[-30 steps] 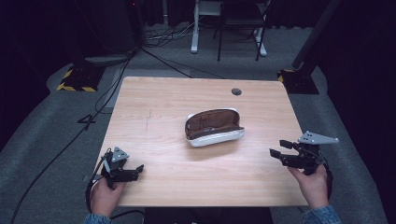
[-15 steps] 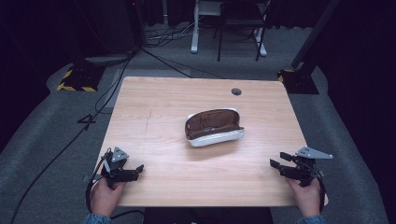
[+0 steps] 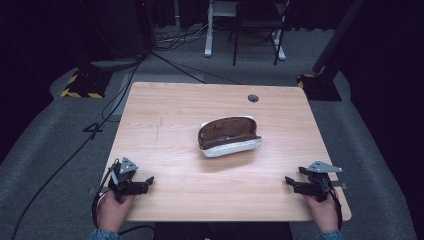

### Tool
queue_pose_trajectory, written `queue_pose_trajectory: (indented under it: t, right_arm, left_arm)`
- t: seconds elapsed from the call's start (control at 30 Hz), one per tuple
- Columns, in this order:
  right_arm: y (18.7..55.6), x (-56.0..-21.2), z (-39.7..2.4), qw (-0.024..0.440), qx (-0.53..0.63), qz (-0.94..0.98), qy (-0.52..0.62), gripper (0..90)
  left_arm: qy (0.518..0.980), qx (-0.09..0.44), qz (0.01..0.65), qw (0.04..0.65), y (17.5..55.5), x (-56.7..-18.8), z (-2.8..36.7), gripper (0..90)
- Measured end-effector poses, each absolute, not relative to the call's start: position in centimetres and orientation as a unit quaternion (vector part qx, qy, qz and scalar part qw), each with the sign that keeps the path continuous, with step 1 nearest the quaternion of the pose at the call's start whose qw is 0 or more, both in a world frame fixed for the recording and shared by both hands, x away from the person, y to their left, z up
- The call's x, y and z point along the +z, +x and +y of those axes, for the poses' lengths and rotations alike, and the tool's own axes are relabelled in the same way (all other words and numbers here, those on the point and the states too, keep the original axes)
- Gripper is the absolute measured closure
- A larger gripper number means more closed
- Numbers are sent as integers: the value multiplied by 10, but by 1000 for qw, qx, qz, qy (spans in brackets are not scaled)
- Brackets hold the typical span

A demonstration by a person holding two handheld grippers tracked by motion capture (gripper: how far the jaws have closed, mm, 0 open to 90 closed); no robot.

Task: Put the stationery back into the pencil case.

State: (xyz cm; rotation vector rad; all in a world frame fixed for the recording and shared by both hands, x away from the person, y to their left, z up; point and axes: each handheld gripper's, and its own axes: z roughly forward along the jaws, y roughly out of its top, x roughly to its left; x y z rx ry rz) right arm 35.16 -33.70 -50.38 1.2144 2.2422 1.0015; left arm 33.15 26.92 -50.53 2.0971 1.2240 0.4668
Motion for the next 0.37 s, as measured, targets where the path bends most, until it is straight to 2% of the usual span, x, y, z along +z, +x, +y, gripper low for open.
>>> queue_pose_trajectory:
  t: [0.23,0.37]
  right_arm:
    - [352,-505,-335,205,348,794,454,147]
    - [352,-505,-333,209,343,788,467,139]
  left_arm:
    - [801,177,468,329,331,-505,269,145]
    - [799,176,471,329,331,-505,269,146]
